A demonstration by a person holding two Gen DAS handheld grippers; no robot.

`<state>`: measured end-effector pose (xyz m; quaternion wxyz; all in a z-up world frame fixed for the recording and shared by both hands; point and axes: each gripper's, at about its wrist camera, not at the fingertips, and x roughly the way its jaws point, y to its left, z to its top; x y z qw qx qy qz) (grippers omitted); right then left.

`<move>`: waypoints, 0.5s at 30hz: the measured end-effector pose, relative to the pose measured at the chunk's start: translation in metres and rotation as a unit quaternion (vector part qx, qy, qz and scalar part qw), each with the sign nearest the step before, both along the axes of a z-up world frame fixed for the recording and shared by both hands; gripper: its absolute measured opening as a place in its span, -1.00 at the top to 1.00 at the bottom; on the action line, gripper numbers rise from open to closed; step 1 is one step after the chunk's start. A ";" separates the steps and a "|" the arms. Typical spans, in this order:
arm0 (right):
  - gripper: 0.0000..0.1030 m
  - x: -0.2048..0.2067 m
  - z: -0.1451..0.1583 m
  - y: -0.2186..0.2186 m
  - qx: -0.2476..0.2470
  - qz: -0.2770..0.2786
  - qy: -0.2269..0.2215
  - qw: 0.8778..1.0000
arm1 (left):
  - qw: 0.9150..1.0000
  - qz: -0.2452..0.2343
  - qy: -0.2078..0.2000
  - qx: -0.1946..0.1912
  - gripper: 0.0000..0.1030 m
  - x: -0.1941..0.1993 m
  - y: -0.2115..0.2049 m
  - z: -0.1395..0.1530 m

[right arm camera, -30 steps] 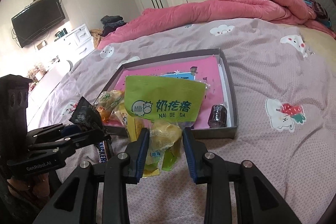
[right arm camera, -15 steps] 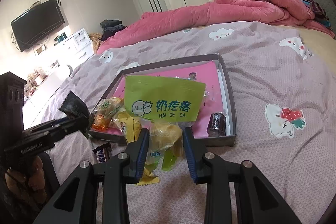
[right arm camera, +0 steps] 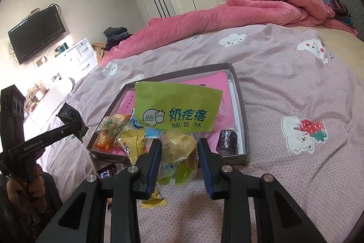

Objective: Organize snacks
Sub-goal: 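Carry the pea-snack bag left while the right tool carries the milk-candy bag over the tray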

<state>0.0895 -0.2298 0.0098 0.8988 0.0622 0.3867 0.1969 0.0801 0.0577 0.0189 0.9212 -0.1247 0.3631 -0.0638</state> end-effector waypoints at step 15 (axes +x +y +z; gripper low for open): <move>0.35 0.010 0.000 -0.007 0.010 -0.019 0.000 1.000 | 0.999 -0.010 0.038 0.016 0.36 0.013 -0.029 -0.027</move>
